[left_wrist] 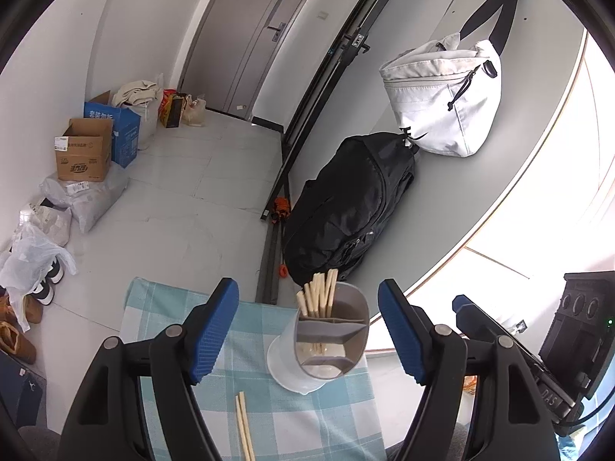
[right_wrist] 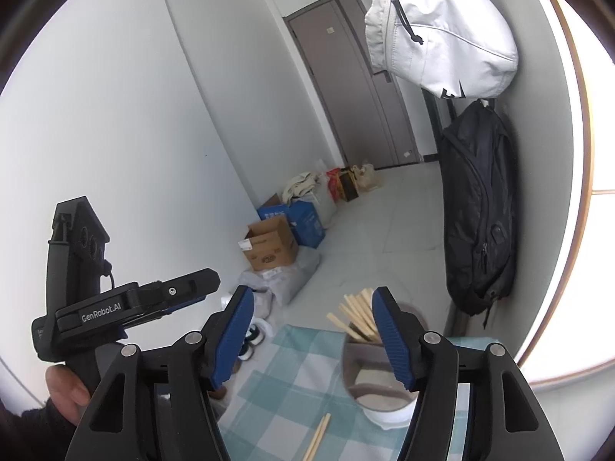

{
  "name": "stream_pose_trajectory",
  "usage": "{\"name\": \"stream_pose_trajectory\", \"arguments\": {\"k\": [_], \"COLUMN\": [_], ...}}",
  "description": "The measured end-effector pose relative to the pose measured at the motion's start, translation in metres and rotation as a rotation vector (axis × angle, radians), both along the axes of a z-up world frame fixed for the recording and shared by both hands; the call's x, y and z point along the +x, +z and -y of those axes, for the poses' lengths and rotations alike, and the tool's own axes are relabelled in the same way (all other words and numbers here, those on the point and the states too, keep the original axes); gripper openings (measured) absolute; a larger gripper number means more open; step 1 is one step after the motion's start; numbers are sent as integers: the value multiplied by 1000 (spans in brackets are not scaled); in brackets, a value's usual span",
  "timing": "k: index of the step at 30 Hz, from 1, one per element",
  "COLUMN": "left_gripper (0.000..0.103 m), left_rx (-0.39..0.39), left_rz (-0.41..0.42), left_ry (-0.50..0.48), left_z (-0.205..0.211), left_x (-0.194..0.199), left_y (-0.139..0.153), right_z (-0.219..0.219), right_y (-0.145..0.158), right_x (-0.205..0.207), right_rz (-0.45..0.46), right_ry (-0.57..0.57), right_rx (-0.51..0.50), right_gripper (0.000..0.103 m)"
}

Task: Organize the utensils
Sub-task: 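Move both open tools back down toward the last chopsticks on the cloth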

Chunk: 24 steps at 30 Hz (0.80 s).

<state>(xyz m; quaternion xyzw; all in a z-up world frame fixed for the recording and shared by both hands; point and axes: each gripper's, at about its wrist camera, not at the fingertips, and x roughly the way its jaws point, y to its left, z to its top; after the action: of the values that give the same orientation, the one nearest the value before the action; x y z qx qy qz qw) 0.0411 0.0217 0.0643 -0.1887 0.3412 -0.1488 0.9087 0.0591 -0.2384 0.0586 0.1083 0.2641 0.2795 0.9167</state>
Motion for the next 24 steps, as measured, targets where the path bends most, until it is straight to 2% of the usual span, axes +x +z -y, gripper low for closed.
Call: {"name": "stream_pose_trajectory", "arguments": {"k": [2,7,11,17,24], "left_gripper": [80,81,81,81,81], "left_rx": [1,31,89,166,263], "left_rz": [-2,-16,-9,-9,-64], "left_ry": [10,24,48,65,88], "left_z": [-4,-9,-10,-8,-12], "left_x": [-6,-17,-28,-40,-43], "left_y": [-5,-20,-38,-69,-109], "right_z": [-1,-6,-10,-23,-33], "right_y": [-4,-23,-42,-80,-131], "right_x": [-5,-19,-29,-42,-44], "right_rz": [-4,-31,-47,-77,-178], "right_ry": [1,0,3,0,-9], "right_rx": [0,-4,5,-42,-92], "right_gripper": [68,69,71,73,74]}}
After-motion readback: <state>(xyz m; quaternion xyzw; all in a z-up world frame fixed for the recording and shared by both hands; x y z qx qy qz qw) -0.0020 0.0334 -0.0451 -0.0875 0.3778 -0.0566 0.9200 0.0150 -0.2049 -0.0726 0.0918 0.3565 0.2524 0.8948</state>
